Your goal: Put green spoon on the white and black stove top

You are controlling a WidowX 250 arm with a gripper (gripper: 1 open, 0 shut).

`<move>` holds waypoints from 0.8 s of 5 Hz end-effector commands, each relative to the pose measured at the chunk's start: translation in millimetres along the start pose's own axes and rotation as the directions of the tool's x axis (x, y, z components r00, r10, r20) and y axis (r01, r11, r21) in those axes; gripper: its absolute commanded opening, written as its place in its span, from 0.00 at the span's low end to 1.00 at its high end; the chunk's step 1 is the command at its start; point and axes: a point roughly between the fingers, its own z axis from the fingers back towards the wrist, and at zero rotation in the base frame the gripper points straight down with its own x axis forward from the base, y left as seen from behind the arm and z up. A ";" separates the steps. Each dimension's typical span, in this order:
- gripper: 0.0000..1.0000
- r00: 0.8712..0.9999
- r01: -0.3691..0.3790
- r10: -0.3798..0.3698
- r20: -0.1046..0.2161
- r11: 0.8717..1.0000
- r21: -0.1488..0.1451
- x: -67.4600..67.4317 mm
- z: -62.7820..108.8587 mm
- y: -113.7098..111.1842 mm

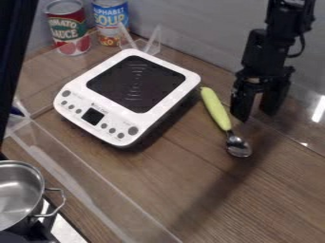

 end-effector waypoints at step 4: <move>1.00 0.986 -0.155 0.159 0.051 0.985 -0.071 10.8 22.5 -27.2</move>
